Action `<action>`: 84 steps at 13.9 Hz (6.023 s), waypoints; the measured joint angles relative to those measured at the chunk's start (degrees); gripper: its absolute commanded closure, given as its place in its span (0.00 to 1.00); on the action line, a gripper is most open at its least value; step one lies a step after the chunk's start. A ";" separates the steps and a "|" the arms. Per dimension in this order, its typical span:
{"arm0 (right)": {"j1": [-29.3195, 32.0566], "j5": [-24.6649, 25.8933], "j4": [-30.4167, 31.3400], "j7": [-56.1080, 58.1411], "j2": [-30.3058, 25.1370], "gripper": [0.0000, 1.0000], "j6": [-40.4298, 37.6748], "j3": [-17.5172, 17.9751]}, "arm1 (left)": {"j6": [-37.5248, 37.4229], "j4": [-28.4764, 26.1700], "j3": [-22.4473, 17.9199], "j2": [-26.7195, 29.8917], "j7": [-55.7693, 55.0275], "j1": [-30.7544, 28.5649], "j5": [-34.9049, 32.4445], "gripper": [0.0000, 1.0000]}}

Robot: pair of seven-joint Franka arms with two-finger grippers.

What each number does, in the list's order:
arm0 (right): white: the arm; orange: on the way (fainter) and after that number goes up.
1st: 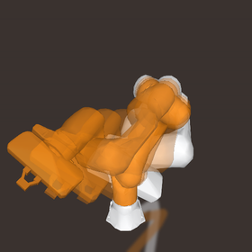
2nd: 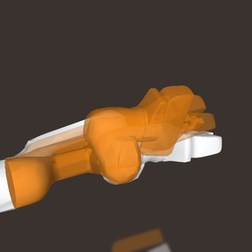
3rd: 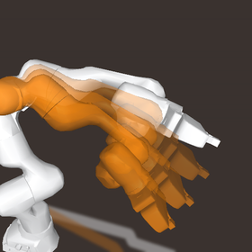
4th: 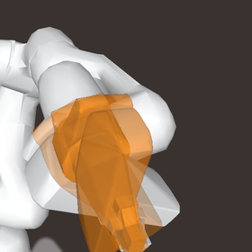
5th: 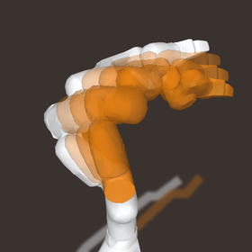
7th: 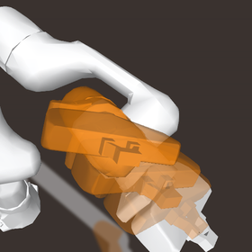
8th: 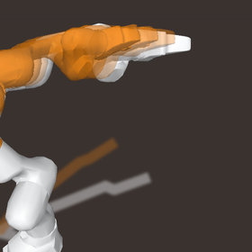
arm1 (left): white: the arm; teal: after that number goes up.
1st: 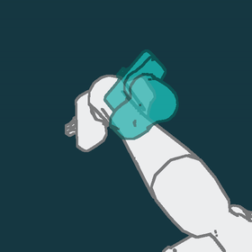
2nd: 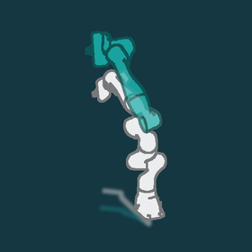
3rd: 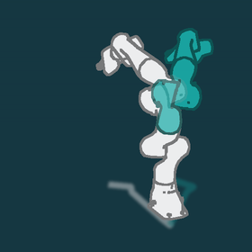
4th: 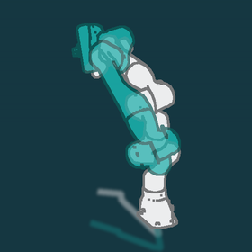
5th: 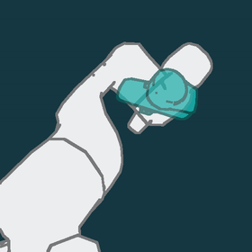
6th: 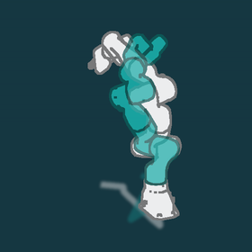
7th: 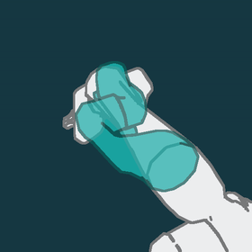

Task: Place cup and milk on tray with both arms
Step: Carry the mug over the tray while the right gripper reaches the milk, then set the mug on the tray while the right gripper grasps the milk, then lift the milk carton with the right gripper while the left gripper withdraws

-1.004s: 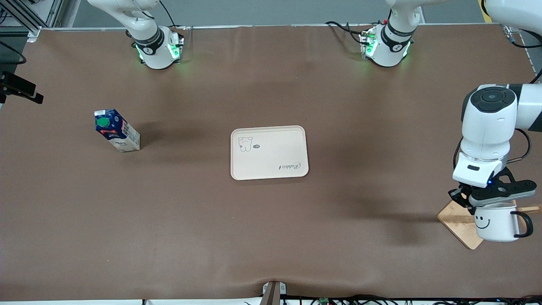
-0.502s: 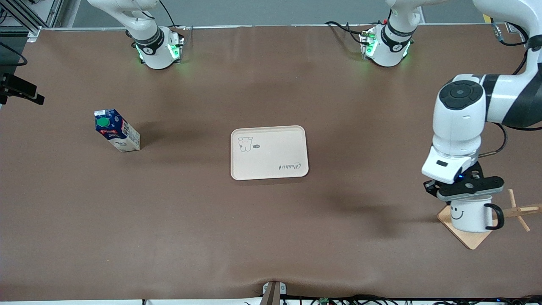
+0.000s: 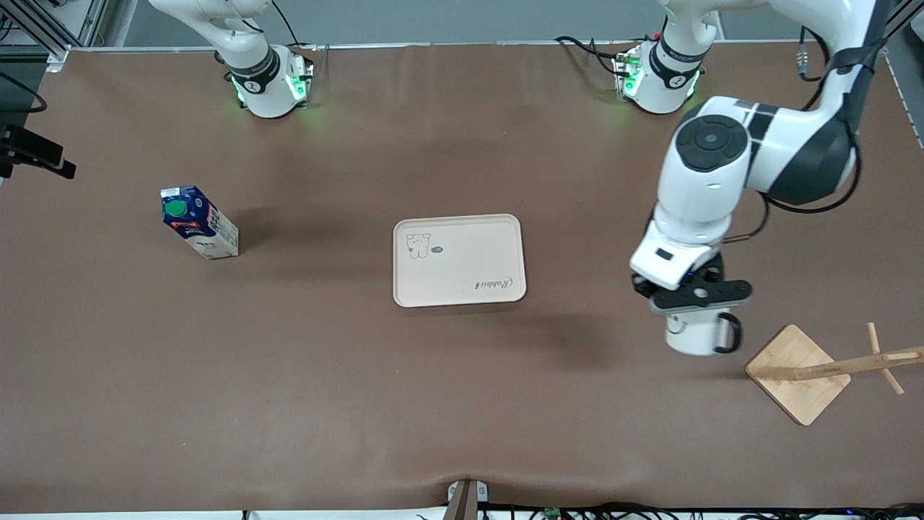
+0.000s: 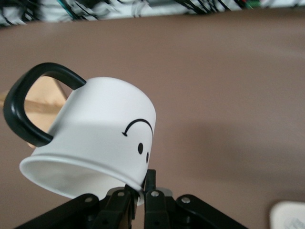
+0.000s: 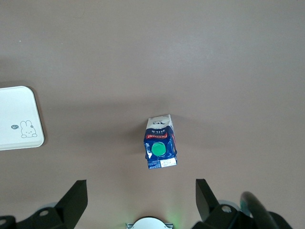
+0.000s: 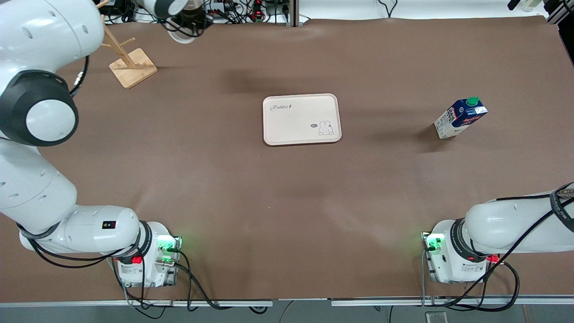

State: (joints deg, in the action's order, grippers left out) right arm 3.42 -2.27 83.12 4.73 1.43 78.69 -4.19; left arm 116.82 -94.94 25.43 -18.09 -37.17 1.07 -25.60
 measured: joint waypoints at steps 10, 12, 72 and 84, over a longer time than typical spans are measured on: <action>-0.02 -0.03 0.08 0.00 1.69 0.00 -0.18 0.22 | -7.40 7.03 0.15 -12.59 -9.60 18.69 12.69 1.00; -0.02 0.00 0.29 0.00 3.40 0.00 -1.42 0.23 | -8.09 8.16 0.07 -15.74 -10.03 18.78 16.55 1.00; -3.17 0.10 23.42 8.86 0.59 1.00 8.19 1.65 | -33.93 19.97 -4.60 5.29 12.67 -11.54 14.64 0.00; -13.13 -6.69 9.32 -28.20 15.32 1.00 8.78 18.91 | -24.63 3.42 -16.88 19.18 24.15 -4.29 17.02 0.00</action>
State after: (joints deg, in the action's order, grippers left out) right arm -9.71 -8.96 92.43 -23.47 16.74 87.47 14.72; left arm 92.19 -91.52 8.55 1.09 -13.03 -3.22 -8.57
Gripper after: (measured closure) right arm 0.357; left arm 0.000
